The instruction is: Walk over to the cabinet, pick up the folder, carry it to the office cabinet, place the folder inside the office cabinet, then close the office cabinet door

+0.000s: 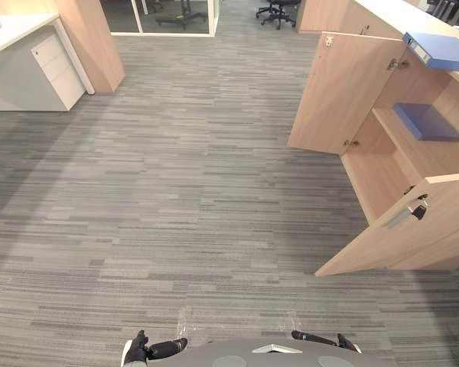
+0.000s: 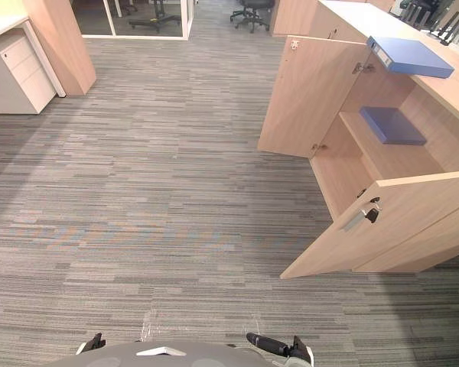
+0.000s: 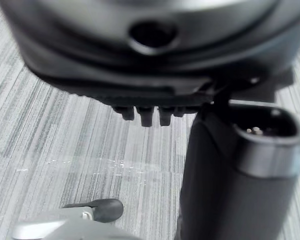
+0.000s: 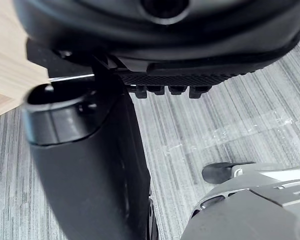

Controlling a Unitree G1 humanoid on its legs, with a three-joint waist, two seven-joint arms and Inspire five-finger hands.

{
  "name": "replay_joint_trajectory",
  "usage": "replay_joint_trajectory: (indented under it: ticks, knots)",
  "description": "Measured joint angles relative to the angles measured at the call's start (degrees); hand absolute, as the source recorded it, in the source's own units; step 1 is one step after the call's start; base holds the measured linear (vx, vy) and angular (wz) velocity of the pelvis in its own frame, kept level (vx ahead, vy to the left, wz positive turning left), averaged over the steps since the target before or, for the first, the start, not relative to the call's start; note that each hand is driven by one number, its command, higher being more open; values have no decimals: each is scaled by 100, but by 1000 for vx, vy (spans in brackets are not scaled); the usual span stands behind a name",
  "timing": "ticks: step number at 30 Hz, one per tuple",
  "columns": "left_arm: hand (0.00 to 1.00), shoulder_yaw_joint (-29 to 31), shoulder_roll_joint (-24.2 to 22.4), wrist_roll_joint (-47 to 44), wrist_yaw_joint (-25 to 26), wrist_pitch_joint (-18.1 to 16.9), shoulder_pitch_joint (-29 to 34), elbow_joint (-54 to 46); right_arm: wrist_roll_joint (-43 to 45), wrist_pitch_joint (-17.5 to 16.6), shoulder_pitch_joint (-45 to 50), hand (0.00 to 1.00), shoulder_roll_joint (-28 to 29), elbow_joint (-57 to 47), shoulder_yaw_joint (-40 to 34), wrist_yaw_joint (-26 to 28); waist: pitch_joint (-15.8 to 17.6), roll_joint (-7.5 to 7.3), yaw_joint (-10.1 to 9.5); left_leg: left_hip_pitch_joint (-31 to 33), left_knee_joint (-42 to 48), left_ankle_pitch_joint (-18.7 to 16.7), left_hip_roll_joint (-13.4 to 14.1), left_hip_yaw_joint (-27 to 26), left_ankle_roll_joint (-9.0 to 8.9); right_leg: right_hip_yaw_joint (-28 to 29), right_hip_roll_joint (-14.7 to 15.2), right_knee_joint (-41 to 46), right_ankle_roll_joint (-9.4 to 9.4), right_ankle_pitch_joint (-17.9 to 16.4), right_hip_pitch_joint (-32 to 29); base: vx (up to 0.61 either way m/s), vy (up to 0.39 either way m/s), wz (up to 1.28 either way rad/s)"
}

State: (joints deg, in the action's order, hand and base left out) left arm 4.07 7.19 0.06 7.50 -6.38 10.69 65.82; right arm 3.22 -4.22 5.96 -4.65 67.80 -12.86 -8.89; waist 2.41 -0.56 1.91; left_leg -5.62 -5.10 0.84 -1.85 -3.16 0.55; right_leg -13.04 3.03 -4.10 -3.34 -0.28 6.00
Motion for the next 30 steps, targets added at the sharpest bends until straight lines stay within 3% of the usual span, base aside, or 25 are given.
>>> replay_joint_trajectory:
  ticks: [30]
  knots:
    - [100, -104, 63, 33, 196, -101, -11, -5, 5, -4, -73, 100, 13, 109, 63, -23, 58, -92, 7, 31, -4, 14, -91, 45, 32, -97, 82, -62, -3, 58, 24, -19, -1, 1]
